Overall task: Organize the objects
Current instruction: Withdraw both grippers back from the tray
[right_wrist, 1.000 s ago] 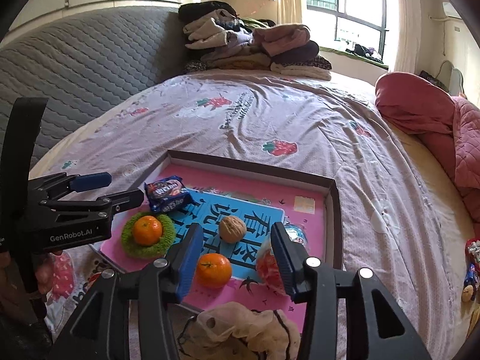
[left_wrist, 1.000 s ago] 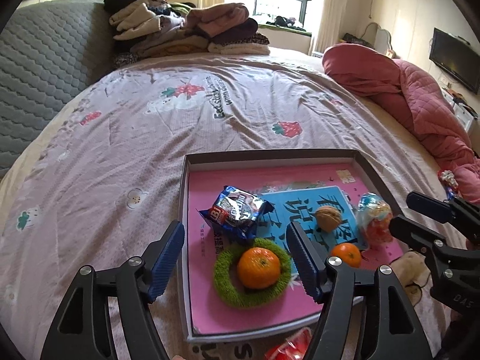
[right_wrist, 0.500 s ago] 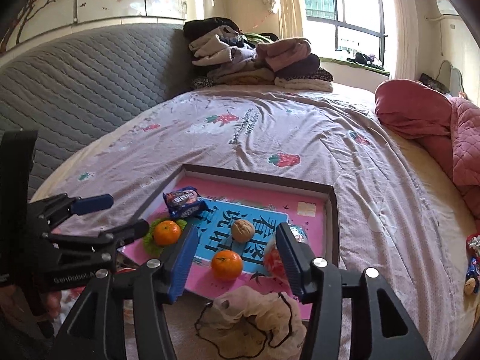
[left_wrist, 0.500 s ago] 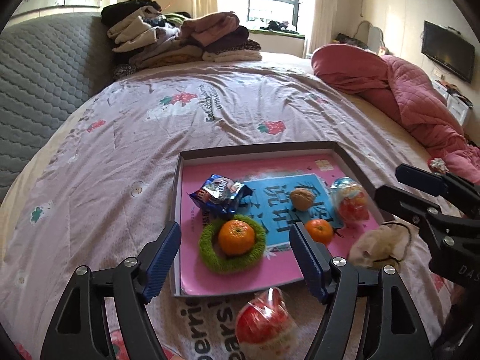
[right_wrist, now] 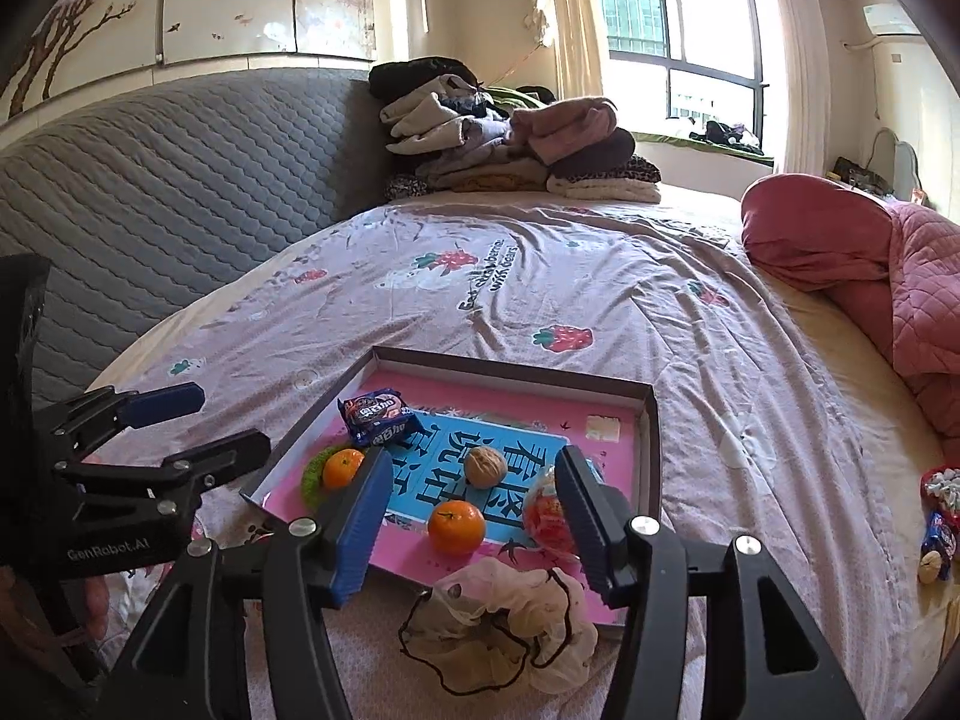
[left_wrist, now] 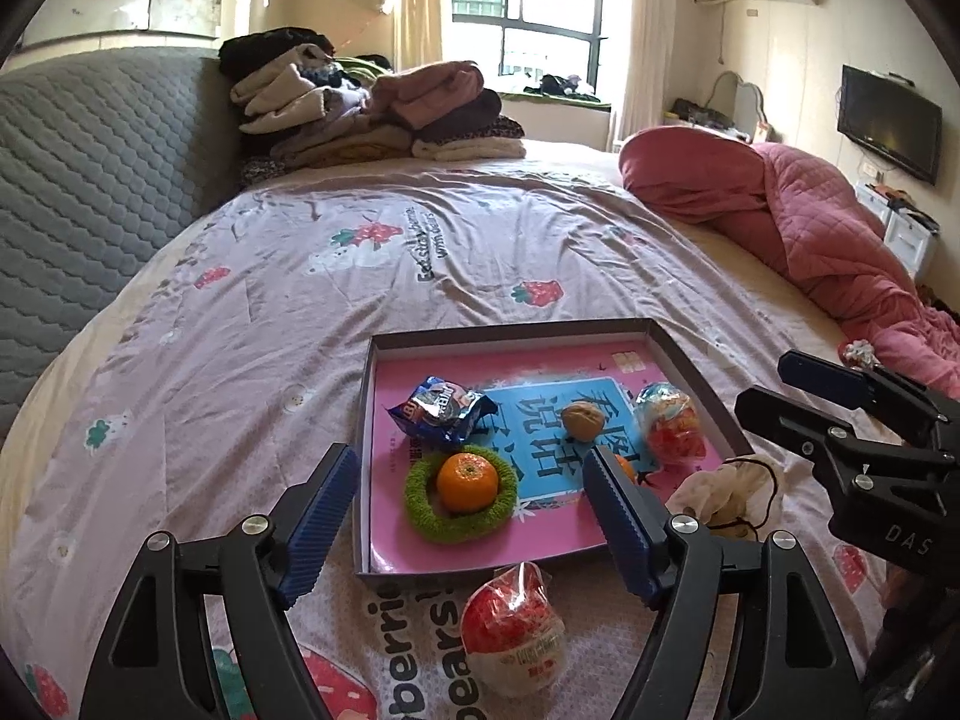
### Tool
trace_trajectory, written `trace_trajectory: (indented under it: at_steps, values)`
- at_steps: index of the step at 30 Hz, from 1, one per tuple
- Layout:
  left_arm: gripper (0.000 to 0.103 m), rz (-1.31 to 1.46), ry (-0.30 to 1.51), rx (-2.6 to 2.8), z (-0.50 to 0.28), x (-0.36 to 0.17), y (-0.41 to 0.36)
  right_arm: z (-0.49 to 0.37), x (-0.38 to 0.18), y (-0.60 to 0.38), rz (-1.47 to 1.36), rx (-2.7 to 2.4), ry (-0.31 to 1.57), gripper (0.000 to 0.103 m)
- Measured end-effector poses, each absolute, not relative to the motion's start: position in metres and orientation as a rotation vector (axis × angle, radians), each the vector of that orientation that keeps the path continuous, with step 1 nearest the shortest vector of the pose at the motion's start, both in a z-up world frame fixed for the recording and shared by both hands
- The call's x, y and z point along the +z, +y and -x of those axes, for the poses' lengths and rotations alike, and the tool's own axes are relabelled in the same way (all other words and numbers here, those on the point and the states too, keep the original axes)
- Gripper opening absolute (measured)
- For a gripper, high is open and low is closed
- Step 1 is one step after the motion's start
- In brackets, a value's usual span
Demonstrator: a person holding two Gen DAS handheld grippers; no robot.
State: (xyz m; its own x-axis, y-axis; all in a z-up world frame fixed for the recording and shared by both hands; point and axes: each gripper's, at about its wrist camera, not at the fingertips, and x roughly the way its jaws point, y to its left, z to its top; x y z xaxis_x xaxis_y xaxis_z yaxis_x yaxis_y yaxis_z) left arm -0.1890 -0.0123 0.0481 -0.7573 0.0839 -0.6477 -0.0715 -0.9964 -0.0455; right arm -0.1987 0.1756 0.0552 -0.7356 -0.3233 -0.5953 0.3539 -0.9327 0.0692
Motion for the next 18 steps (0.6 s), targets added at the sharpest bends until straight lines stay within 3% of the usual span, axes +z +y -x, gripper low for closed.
trace_trajectory:
  at_steps: [18]
  values:
    - [0.080,1.008,-0.034,2.896,0.157,0.066,-0.016,0.174,0.073,0.180,-0.793,-2.643,0.066,0.057]
